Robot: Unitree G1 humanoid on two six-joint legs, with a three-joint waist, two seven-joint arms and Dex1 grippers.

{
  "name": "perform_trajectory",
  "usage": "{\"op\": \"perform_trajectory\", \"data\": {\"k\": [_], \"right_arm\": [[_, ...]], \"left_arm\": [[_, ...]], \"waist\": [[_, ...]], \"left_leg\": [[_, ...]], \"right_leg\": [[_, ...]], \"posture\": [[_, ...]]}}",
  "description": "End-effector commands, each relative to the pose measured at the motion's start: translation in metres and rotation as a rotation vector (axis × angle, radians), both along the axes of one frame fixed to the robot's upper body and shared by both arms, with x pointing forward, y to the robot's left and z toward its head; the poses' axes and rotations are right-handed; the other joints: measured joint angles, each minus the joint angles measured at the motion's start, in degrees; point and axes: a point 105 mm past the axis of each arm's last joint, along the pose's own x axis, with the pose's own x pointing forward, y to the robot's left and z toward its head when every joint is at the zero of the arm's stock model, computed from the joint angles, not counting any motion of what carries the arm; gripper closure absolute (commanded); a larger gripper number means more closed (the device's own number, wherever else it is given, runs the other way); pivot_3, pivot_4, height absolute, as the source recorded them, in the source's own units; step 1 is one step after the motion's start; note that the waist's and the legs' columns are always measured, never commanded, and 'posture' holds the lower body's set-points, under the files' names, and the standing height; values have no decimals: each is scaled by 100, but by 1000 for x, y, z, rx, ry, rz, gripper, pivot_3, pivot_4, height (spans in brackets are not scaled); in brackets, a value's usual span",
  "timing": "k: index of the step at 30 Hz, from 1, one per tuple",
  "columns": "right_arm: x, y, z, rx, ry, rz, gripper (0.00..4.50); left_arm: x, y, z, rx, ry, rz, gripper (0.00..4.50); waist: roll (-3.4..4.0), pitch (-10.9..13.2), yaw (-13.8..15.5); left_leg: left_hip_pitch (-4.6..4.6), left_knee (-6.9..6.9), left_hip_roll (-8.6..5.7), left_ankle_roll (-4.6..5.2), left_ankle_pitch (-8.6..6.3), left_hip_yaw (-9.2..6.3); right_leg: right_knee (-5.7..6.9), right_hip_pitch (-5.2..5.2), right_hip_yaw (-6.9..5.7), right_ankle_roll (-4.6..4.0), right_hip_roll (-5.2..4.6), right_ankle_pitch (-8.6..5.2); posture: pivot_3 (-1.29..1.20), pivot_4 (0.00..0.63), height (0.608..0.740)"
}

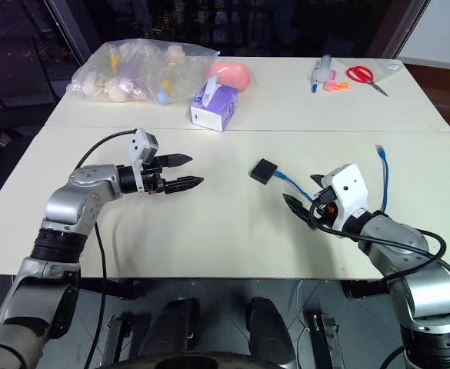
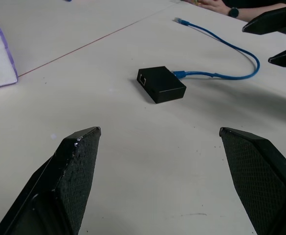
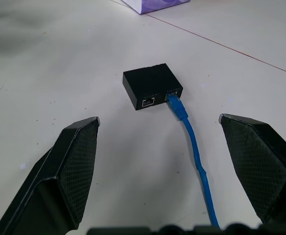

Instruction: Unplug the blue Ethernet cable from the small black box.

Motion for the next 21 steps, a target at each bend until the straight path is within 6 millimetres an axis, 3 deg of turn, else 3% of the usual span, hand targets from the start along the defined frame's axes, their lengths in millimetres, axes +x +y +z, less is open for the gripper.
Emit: {"op": "perform_trajectory", "data": {"k": [1,14,21], "right_arm": [[-1,4,10,-3,-51,13,407],[4,0,8,-17,-53,-3,407],[32,-5,-4,-32,-38,9,407]], "left_arm": [[0,-1,10,3,-50,-9,458],[4,-3,12,-4,-55,-10,458],[6,-14,18,58,-82,-106,458]], "waist": [[0,0,0],[0,0,0],[-1,0,-6]], "left_leg": [[0,0,0,0,0,0],[0,1,0,0,0,0],[3,8,-1,0,0,9]], "right_leg": [[0,0,0,0,0,0],[0,0,0,0,0,0],[1,3,4,0,1,2]], "posture": [[0,150,740],[0,150,740],[0,150,740]]}}
